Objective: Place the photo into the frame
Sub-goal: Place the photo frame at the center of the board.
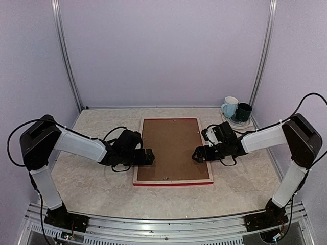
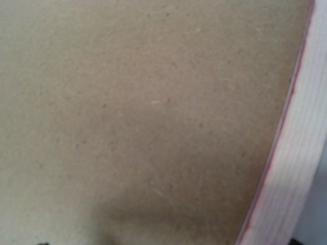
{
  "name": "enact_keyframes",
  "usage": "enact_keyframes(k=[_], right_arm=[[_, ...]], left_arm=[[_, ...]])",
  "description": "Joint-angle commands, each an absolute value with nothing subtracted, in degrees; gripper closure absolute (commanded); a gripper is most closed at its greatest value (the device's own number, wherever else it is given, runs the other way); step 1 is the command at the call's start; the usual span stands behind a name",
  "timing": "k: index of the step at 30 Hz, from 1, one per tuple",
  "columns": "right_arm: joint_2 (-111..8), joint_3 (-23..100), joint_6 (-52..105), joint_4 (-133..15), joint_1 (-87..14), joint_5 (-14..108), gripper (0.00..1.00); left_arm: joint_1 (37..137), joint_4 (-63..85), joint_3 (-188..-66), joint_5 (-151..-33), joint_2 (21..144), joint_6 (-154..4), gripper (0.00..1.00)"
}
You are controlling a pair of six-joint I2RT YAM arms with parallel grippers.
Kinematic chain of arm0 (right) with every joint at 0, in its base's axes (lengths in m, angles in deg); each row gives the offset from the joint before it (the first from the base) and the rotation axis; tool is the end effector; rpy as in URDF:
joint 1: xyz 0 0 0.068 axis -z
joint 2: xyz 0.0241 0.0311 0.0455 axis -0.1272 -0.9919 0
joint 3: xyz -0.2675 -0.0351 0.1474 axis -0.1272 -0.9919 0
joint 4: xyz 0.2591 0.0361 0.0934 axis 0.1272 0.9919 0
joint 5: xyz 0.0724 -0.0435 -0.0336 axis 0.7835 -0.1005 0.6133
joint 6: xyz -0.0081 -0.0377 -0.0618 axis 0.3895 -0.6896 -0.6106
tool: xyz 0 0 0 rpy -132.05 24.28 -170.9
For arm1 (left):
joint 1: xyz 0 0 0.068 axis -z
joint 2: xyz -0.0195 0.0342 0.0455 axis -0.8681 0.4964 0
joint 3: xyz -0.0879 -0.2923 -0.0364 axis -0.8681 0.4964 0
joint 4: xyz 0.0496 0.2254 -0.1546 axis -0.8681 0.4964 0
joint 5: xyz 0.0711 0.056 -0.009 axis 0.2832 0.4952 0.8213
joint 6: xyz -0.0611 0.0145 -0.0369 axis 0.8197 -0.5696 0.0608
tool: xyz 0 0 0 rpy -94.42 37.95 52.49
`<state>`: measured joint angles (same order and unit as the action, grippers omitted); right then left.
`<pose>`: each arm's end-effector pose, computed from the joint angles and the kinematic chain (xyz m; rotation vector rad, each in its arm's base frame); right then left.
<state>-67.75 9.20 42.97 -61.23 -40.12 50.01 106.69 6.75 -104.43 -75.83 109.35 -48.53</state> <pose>0.2929 0.2021 0.1427 -0.2914 2.5113 0.6471 0.2699 -0.2716 0.1361 0.1098 2.4360 -0.5277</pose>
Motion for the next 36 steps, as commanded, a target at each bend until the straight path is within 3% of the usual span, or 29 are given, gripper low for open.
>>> enact_keyframes(k=[1,7,22,36], right_arm=[[-73.8,14.0,40.2,-58.7,-39.7,52.3,0.03],[-75.7,16.0,38.8,-57.8,-37.2,49.9,0.02],[-62.4,8.5,34.6,-56.8,-37.1,47.3,0.02],[-53.7,-2.2,37.8,-70.1,-37.1,45.4,0.02]], left_arm=[[106.1,4.0,-110.6,-82.2,113.4,-51.1,0.01],[102.9,5.1,-111.0,-80.8,114.0,-50.6,0.01],[106.5,10.7,-102.4,-70.6,104.8,-48.3,0.01],[106.1,12.0,-103.3,-69.2,106.0,-46.8,0.04]])
